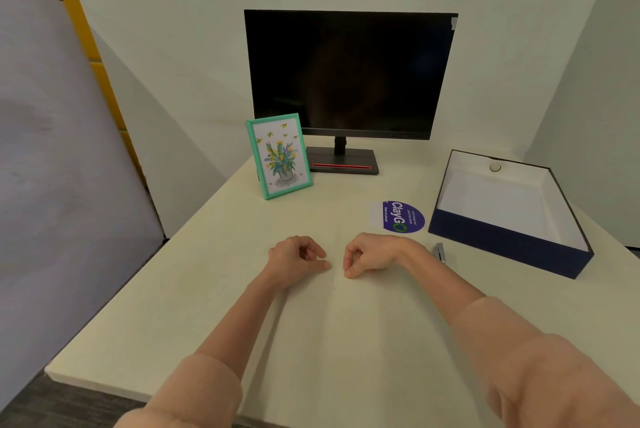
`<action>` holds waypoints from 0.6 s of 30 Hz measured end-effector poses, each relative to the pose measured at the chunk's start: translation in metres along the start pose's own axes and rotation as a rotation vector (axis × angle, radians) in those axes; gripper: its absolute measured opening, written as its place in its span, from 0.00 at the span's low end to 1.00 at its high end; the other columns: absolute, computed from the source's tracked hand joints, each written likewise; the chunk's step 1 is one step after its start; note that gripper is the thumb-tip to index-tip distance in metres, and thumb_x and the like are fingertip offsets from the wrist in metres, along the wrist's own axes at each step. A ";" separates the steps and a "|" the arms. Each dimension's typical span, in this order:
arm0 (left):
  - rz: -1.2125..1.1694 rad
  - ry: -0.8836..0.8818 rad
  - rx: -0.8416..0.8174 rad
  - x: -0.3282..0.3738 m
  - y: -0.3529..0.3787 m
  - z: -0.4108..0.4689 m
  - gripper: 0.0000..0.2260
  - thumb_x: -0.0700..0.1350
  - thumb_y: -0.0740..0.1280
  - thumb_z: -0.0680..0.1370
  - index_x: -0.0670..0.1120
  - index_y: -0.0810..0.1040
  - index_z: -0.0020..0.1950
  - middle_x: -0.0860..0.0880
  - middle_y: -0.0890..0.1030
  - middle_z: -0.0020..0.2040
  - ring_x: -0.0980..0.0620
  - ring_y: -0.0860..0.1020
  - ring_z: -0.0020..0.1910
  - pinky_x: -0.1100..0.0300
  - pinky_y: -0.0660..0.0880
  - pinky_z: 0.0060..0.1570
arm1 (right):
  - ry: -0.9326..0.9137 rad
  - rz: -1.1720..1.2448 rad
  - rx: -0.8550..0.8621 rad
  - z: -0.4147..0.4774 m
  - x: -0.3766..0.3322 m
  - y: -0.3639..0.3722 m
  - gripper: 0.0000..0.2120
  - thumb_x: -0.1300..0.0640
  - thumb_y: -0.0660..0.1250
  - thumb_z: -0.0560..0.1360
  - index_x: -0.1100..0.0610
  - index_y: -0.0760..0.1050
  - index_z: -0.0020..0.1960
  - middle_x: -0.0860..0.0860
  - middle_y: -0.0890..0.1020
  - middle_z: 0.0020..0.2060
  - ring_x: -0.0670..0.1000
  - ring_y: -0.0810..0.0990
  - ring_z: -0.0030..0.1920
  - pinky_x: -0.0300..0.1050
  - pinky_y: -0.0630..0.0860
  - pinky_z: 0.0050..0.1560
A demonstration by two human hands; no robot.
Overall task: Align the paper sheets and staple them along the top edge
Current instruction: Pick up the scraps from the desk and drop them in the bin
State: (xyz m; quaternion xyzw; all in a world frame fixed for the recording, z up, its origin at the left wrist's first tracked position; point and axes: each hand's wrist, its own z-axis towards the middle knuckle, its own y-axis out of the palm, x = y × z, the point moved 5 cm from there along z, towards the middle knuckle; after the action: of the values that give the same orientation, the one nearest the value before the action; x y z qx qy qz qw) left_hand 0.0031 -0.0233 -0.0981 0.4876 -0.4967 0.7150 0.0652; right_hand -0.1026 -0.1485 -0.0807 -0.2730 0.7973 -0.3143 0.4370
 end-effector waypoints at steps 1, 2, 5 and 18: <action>0.018 -0.006 0.004 0.001 0.001 0.000 0.08 0.53 0.77 0.65 0.55 0.81 0.39 0.57 0.75 0.35 0.60 0.73 0.35 0.54 0.70 0.57 | -0.004 0.003 -0.002 0.000 0.000 0.000 0.07 0.58 0.72 0.72 0.49 0.76 0.39 0.46 0.75 0.33 0.45 0.71 0.33 0.36 0.67 0.34; 0.033 -0.013 0.006 0.002 0.001 0.000 0.08 0.53 0.77 0.65 0.56 0.80 0.38 0.57 0.75 0.35 0.60 0.73 0.35 0.53 0.70 0.58 | -0.010 0.015 0.002 -0.002 0.001 0.000 0.07 0.58 0.71 0.72 0.49 0.76 0.39 0.46 0.75 0.33 0.45 0.71 0.34 0.36 0.67 0.35; 0.046 -0.041 0.017 0.003 0.001 0.000 0.09 0.52 0.78 0.64 0.56 0.79 0.36 0.57 0.75 0.34 0.60 0.73 0.35 0.52 0.70 0.59 | -0.033 0.072 0.023 -0.006 0.001 0.001 0.04 0.58 0.71 0.73 0.51 0.77 0.42 0.46 0.76 0.34 0.46 0.72 0.38 0.37 0.68 0.39; 0.155 -0.192 -0.037 0.015 0.001 0.007 0.10 0.47 0.77 0.65 0.53 0.78 0.28 0.60 0.78 0.31 0.55 0.78 0.44 0.52 0.73 0.62 | -0.045 0.022 0.064 -0.005 -0.013 0.008 0.09 0.58 0.74 0.70 0.48 0.74 0.39 0.46 0.71 0.31 0.45 0.68 0.31 0.39 0.63 0.32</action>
State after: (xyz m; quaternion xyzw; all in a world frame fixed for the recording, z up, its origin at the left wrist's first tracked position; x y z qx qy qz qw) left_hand -0.0004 -0.0348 -0.0872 0.5127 -0.5501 0.6585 -0.0293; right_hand -0.1020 -0.1330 -0.0776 -0.2570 0.7798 -0.3284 0.4668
